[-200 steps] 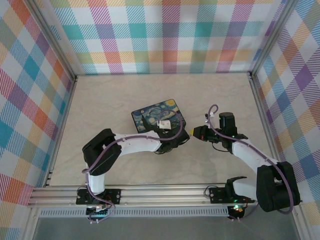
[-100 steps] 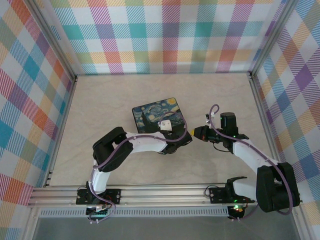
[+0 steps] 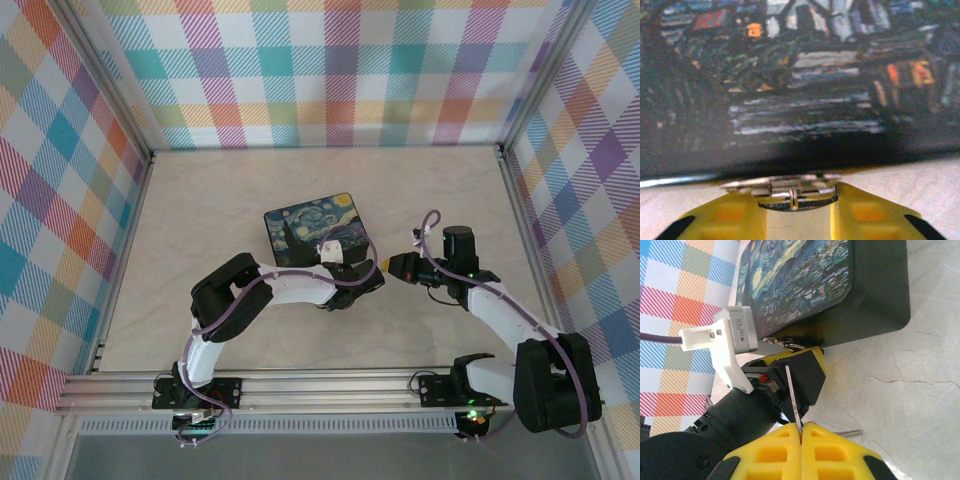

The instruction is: Unlock the padlock with the key

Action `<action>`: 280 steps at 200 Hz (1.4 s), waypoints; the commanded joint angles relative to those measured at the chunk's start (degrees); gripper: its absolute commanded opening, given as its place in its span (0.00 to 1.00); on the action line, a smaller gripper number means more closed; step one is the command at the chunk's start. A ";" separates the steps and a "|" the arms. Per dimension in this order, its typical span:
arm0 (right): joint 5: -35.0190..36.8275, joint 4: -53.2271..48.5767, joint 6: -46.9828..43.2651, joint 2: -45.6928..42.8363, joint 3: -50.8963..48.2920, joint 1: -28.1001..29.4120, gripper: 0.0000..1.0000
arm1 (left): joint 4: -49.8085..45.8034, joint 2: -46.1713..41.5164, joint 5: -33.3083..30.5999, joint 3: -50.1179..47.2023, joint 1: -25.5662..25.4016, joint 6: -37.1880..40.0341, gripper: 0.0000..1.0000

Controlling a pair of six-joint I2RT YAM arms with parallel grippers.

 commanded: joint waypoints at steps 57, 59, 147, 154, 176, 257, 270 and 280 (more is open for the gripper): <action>-1.97 -9.28 -4.33 -3.66 2.38 -0.29 0.00 | -18.93 -5.31 3.32 6.39 2.28 5.38 0.11; -1.93 -9.60 -4.44 -3.79 2.53 -0.29 0.00 | -19.56 -5.57 3.67 6.58 2.28 5.63 0.11; -0.10 -17.79 -2.27 -6.40 11.09 2.15 0.01 | -49.09 -13.83 26.22 21.67 7.98 14.13 0.11; -0.37 -18.21 -2.01 -6.70 11.54 2.29 0.01 | -51.64 -13.99 28.15 23.11 8.20 14.14 0.11; -1.48 -18.27 -0.77 -7.46 12.70 3.36 0.01 | -57.79 -14.95 33.74 26.11 8.35 13.28 0.11; -1.30 -18.83 -1.48 -2.27 17.90 9.41 0.02 | -66.74 -14.38 46.72 32.73 8.88 7.55 0.16; -1.21 -19.26 -1.77 -1.73 18.43 10.25 0.02 | -66.87 -14.97 48.01 31.96 8.88 6.48 0.17; -1.00 -19.39 -1.98 -1.58 18.68 10.67 0.03 | -67.23 -14.89 48.80 32.35 8.97 6.04 0.18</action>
